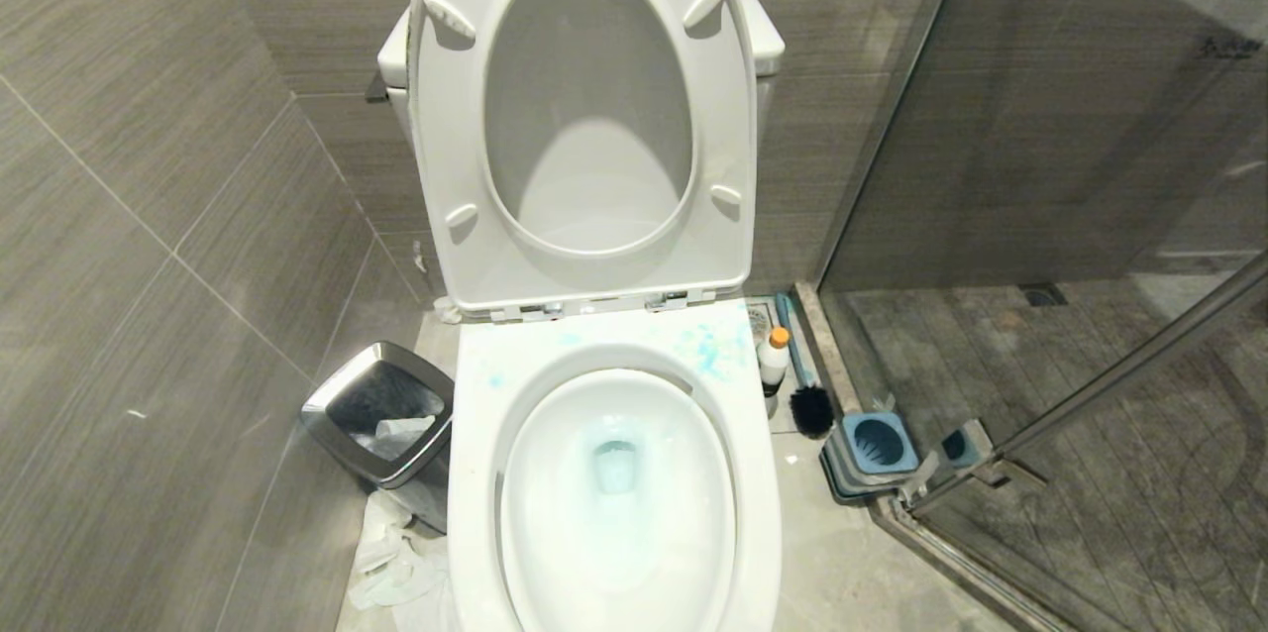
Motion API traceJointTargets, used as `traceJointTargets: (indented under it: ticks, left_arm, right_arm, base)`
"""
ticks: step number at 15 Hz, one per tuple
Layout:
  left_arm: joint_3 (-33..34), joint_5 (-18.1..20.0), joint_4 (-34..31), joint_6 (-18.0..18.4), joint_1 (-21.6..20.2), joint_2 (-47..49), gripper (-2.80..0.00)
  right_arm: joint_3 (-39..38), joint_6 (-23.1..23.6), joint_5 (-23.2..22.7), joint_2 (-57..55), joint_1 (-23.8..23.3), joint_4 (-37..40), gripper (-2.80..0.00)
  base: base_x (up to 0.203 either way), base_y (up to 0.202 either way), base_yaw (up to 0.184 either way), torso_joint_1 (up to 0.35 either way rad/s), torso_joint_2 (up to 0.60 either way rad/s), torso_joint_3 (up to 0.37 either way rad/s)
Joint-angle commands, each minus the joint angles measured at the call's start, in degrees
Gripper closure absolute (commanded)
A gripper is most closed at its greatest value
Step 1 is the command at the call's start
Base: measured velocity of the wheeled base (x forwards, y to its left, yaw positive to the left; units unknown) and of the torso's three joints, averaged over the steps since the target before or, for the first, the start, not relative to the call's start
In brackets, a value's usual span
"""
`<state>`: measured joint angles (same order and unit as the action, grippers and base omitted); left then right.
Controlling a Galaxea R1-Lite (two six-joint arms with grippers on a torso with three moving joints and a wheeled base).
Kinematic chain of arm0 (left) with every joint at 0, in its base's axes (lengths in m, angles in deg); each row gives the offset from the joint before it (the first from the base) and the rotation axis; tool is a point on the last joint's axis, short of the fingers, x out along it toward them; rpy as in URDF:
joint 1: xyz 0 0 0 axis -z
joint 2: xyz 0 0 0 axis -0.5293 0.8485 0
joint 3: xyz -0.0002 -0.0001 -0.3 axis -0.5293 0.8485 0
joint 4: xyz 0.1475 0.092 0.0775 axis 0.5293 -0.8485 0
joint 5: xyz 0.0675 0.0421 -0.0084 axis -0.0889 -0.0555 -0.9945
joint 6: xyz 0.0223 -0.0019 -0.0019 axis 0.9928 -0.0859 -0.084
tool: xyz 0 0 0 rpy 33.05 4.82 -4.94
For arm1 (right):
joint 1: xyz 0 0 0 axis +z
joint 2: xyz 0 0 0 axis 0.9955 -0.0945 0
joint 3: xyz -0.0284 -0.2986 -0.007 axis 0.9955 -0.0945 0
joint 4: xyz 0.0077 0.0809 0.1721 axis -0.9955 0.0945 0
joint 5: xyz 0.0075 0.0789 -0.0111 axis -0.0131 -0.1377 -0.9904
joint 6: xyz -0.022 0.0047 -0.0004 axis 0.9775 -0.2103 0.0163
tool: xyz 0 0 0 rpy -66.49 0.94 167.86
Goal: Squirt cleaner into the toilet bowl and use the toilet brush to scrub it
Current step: Flush the toilet
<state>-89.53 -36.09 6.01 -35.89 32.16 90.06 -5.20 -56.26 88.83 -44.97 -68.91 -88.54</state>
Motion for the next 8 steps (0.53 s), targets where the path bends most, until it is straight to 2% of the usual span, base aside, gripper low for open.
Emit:
traceJointTargets:
  ticks: [1, 4, 7, 8]
  left_arm:
    - [-0.02, 0.04, -0.02, 0.02, 0.02, 0.08, 0.00]
    - [-0.02, 0.04, -0.02, 0.02, -0.03, 0.08, 0.00]
    - [0.04, 0.04, -0.02, 0.02, 0.03, 0.08, 0.00]
    - [0.02, 0.01, -0.02, 0.02, -0.02, 0.08, 0.00]
  right_arm:
    - [-2.82, -2.44, -0.24, 11.24, -1.52, 3.72, 0.00]
    - [-8.55, -4.78, -0.11, 19.23, -3.26, 5.90, 0.00]
    - [-13.59, -5.47, 0.19, 27.40, -6.04, 12.50, 0.00]
    - [-15.86, -6.08, 1.58, 28.06, -6.57, 13.43, 0.00]
  base:
    - [0.000, 0.000, 0.000, 0.000, 0.00, 0.000]
    - [0.000, 0.000, 0.000, 0.000, 0.00, 0.000]
    - [0.000, 0.000, 0.000, 0.000, 0.00, 0.000]
    - [0.000, 0.000, 0.000, 0.000, 0.00, 0.000]
